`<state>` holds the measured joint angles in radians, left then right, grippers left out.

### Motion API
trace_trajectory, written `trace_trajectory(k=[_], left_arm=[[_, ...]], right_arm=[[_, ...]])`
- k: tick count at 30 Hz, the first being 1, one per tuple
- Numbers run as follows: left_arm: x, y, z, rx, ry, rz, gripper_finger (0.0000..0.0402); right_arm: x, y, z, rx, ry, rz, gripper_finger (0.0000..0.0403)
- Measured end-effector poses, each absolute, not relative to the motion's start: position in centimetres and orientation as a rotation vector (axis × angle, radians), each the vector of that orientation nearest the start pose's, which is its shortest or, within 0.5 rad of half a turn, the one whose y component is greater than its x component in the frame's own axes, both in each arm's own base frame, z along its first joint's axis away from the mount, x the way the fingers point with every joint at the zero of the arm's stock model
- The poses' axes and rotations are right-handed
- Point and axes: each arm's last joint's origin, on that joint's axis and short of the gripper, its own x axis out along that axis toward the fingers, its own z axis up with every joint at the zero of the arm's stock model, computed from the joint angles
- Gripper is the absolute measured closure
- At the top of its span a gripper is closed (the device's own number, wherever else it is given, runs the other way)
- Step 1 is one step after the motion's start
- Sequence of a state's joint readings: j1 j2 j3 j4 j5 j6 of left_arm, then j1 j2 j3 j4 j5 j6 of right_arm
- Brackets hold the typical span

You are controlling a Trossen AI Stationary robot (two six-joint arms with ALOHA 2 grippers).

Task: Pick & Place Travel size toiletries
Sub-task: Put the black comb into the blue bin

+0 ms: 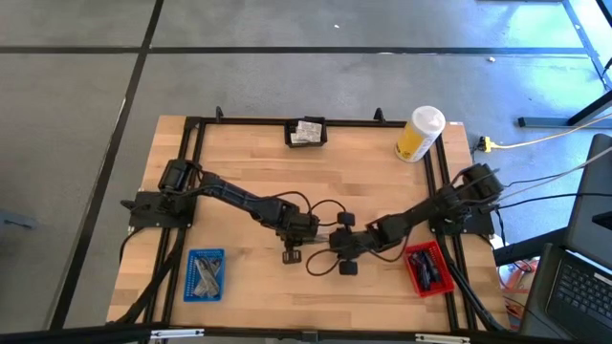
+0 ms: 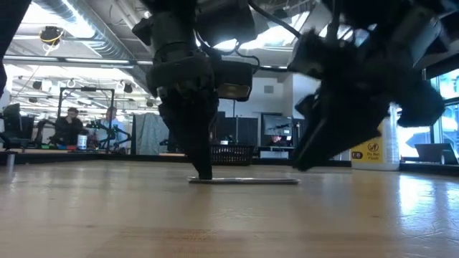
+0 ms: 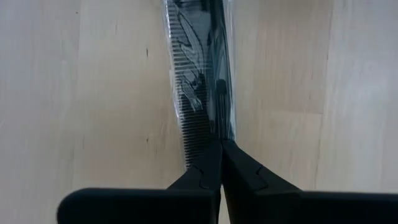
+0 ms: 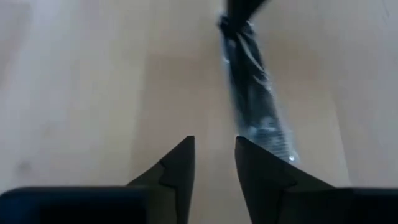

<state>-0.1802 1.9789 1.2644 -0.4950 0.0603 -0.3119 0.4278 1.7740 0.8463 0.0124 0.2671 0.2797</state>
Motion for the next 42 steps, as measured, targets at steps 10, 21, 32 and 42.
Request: trace_trajectory(k=[10,21,32,42], left_arm=[[37.8,-6.5,14.1,-0.280,1.245,-0.088,0.0399],[38.0,-6.2,14.1,-0.298,1.231,-0.126,0.0400],[38.0,-6.3,14.1,-0.314,1.236,-0.153,0.0400],[37.9,-6.5,14.2,-0.285,1.235,-0.188,0.0373]], right_arm=[[30.9,11.5,10.9,-0.055,0.901,-0.021,0.0241],[31.5,10.9,10.6,-0.092,0.870,-0.032,0.0271],[31.9,10.9,9.9,-0.047,0.885,0.019,0.0392],[31.9,11.2,10.5,0.009,0.900,0.111,0.0401]])
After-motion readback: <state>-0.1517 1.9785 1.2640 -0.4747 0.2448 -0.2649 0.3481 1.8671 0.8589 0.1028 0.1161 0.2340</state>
